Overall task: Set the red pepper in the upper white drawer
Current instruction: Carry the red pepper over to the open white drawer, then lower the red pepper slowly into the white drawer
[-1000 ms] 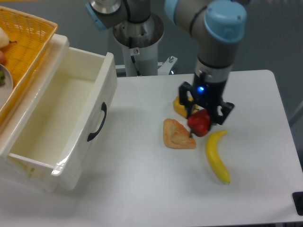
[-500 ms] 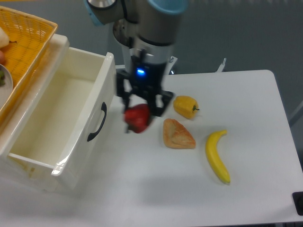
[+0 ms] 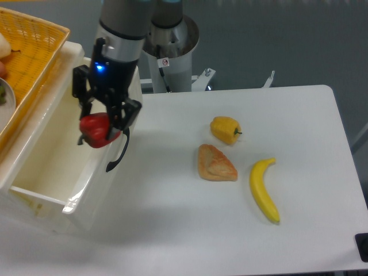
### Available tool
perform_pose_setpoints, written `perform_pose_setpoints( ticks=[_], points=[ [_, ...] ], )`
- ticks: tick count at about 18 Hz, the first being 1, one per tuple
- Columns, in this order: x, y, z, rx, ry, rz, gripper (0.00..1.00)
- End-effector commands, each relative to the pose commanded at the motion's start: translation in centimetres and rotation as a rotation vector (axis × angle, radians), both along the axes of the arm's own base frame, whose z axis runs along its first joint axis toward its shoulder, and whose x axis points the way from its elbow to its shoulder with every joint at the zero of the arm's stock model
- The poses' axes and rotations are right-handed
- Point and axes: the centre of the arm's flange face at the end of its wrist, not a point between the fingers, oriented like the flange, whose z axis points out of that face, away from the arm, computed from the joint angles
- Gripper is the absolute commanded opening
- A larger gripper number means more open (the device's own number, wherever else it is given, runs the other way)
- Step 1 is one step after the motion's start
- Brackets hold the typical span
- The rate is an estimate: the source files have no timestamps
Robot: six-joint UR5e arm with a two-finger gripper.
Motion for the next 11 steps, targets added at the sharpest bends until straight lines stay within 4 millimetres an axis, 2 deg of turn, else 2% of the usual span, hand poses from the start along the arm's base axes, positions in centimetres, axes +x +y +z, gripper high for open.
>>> perform_pose_setpoints(
  ticks=[2,7,11],
  points=[
    [1.4,0.6,-0.3,-0.002,-0.005,-0.029,0.25],
    [2.8,0.9,-1.8,-0.017,-0.007,-0.083,0.24],
    [3.1,0.8,-3.0,-0.032,-0.016,-0.099,0.24]
  ],
)
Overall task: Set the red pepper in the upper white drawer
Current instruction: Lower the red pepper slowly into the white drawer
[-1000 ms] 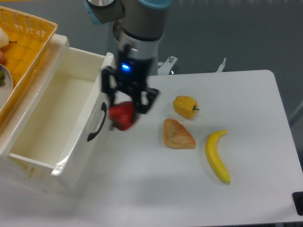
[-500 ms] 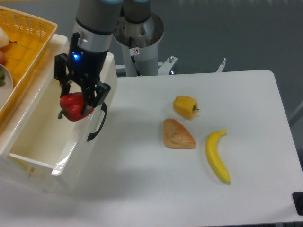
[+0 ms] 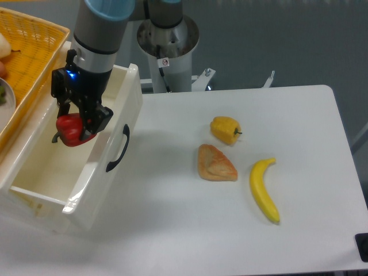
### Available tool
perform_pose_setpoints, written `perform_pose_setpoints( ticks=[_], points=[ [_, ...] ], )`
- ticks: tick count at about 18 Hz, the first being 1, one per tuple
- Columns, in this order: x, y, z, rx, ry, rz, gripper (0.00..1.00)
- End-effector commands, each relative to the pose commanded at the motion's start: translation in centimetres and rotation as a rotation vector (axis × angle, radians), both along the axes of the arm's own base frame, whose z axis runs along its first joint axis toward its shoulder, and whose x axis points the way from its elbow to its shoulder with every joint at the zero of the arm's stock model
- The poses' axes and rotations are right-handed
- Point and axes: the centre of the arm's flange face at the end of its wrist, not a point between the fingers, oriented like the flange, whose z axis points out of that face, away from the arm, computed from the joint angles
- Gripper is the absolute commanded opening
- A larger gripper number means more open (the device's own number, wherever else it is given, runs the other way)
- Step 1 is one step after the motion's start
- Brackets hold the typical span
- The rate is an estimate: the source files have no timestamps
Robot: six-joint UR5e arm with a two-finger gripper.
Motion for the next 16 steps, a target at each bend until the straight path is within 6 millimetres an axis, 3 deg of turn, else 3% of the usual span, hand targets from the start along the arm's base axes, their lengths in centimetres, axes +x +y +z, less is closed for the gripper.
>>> perform_pose_setpoints(
  ticks=[16],
  points=[
    [0.5,0.6,-2.5,-0.042,-0.017,-0.014,0.24]
  ],
)
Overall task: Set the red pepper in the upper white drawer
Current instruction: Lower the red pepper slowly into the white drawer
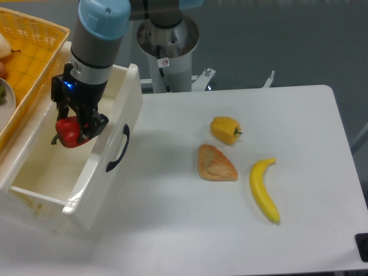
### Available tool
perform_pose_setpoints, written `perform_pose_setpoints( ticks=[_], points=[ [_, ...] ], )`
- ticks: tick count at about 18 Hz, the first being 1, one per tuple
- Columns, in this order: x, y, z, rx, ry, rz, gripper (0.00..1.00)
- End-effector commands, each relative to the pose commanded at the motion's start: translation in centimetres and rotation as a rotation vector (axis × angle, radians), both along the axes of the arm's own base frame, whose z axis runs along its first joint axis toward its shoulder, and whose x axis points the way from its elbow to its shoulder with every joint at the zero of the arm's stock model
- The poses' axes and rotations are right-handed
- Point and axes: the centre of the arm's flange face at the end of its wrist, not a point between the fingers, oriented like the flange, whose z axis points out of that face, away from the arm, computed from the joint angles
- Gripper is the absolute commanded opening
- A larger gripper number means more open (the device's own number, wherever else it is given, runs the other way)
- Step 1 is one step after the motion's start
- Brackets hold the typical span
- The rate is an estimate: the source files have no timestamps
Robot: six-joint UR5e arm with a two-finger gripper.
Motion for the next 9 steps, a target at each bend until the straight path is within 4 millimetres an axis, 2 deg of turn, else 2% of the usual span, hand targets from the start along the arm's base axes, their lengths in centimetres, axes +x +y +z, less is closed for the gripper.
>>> perform_pose_setpoints(
  ticks=[9],
  points=[
    [-0.04,0.3,-0.7,-0.013,-0.003,-0.002,0.25]
  ],
)
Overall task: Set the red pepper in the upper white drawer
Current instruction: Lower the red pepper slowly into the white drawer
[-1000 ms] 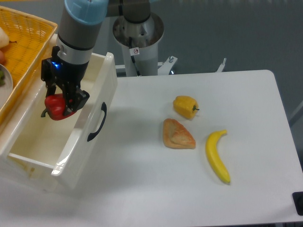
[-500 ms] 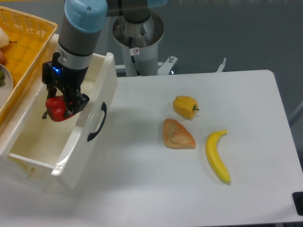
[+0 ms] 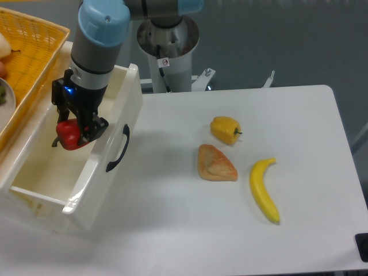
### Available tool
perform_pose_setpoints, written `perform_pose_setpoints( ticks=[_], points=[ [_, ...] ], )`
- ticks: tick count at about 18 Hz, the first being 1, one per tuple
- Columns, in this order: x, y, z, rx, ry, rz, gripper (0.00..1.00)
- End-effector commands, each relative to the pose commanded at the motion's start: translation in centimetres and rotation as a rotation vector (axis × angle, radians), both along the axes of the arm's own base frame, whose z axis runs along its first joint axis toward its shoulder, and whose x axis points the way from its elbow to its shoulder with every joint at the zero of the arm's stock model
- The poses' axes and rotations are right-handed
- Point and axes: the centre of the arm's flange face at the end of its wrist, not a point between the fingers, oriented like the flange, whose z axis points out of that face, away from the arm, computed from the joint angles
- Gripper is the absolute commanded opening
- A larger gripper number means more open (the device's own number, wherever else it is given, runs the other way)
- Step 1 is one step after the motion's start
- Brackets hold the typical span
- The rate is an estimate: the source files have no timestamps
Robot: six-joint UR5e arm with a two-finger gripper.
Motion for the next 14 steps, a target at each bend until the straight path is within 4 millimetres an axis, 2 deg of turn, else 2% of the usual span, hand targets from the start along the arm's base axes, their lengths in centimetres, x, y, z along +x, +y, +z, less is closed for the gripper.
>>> perform_pose_setpoints(
  ticks=[14],
  points=[
    [0.9,0.6,-1.3,-0.011,0.009,-0.064,0.25]
  ],
)
